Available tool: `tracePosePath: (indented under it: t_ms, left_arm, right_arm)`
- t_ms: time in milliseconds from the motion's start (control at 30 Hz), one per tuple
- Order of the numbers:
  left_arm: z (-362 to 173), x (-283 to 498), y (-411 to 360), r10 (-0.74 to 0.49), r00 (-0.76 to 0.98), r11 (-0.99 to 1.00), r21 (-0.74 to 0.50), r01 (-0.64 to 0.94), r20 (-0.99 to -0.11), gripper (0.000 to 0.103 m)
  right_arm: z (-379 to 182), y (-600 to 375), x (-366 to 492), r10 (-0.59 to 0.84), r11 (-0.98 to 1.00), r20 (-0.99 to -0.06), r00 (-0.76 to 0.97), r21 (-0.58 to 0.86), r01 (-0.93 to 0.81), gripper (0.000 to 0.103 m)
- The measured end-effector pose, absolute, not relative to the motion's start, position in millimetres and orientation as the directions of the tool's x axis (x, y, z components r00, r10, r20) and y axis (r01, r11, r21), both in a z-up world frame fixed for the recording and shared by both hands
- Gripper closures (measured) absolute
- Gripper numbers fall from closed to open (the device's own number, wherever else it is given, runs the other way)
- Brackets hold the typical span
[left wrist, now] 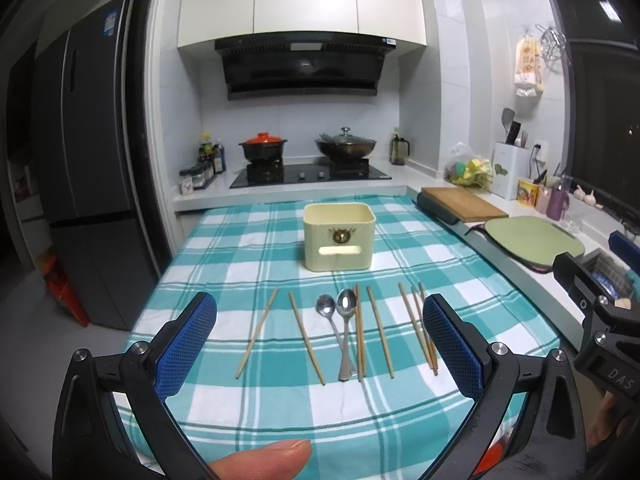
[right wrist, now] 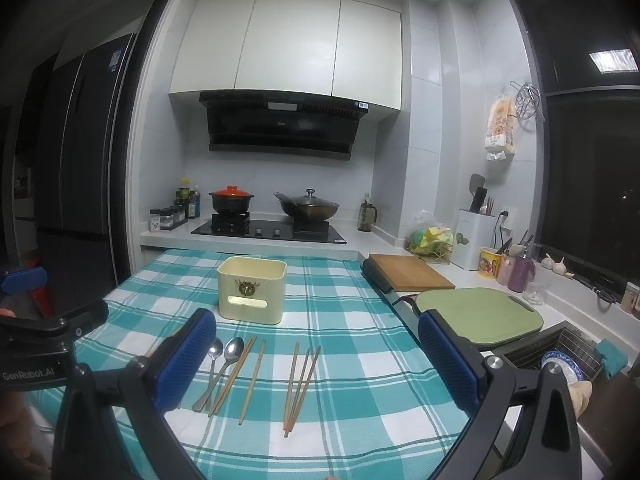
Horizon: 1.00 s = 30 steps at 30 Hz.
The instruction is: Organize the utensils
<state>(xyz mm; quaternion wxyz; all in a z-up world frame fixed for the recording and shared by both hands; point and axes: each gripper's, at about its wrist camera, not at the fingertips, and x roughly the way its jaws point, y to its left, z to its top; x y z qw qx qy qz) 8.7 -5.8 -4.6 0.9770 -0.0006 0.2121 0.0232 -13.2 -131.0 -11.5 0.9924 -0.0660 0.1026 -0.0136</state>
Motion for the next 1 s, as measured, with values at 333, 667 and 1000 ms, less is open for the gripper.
tracePosePath:
  t_ms: [333,667,1000]
  left_arm:
    - [-5.4,12.3,-11.3,0.016,0.9,1.0,0.013,-0.012,-0.435,0.0]
    - [-7.0,15.4,-15.1,0.002,0.89,1.0,0.012,0.004,-0.455,0.0]
    - [-7.7,17.4,-17.2,-0.013,0.887,1.0,0.0,0.014,-0.462,0.0]
  right_arm:
    - [-11.4,-140.5,-9.4,-0.055,0.991,-0.208,0.977,-0.127,0.029,0.0]
    - [-13.5,-143.4,-8.3,-0.057,0.992,-0.218,0.974,-0.123,0.03,0.0]
    - [-14.9,-149.4,-8.6,-0.054,0.993,-0.226,0.973,-0.113,0.029,0.0]
